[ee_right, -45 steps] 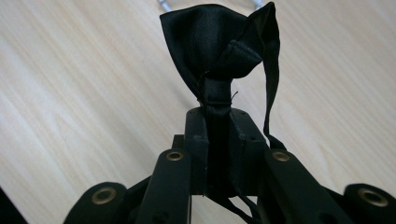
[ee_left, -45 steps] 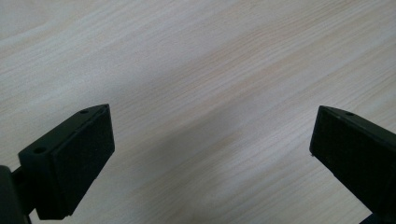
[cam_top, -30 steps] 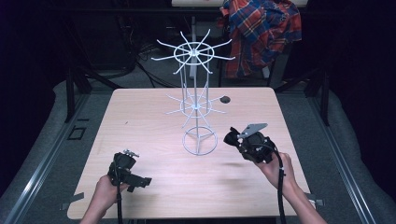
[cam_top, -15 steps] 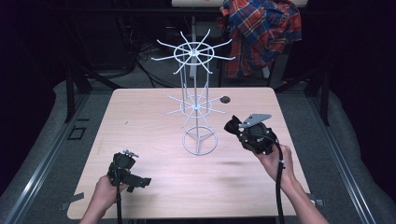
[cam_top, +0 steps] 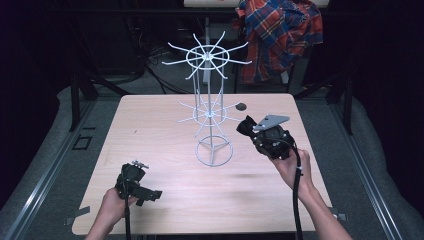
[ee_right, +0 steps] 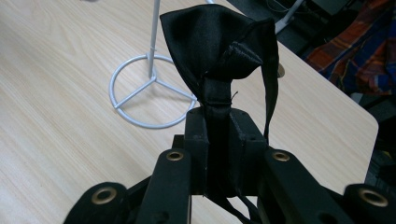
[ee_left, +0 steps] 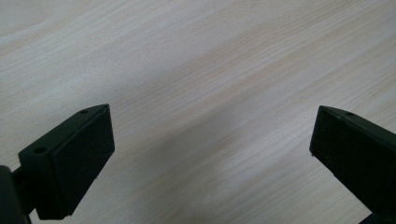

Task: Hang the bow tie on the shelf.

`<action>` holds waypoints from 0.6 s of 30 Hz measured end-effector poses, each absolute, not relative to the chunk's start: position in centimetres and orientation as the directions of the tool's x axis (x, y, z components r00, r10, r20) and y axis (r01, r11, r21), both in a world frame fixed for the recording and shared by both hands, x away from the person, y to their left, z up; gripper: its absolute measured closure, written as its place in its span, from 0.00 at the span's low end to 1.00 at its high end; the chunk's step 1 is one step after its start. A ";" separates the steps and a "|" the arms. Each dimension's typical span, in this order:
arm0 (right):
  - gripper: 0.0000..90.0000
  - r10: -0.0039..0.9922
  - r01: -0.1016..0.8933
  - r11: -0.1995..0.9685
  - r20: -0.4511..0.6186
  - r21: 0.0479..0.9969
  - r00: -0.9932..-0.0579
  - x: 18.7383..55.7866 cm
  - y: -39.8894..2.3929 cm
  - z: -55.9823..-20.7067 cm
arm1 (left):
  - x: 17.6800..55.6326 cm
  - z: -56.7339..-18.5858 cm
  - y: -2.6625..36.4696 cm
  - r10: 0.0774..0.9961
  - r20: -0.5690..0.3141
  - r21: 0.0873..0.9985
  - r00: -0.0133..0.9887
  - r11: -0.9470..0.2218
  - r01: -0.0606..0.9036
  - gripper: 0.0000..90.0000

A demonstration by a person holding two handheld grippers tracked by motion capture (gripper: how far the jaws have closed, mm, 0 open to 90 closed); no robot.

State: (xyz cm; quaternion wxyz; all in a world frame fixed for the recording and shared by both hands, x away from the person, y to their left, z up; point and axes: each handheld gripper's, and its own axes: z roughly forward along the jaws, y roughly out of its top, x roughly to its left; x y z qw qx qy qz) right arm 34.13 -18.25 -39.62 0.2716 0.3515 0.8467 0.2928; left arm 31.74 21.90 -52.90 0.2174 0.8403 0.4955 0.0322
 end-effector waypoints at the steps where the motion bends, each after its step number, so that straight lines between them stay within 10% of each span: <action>1: 0.87 0.750 0.432 0.585 -0.257 0.686 -0.609 34.1 -18.1 -39.5 | 31.7 -52.9 21.9 0.847 -0.161 0.397 0.507 -0.415 0.819 0.00; 18: 0.87 0.727 0.436 0.606 -0.240 0.666 -0.643 34.9 -16.6 -40.8 | 31.7 -52.9 22.0 0.846 -0.162 0.399 0.507 -0.414 0.818 0.00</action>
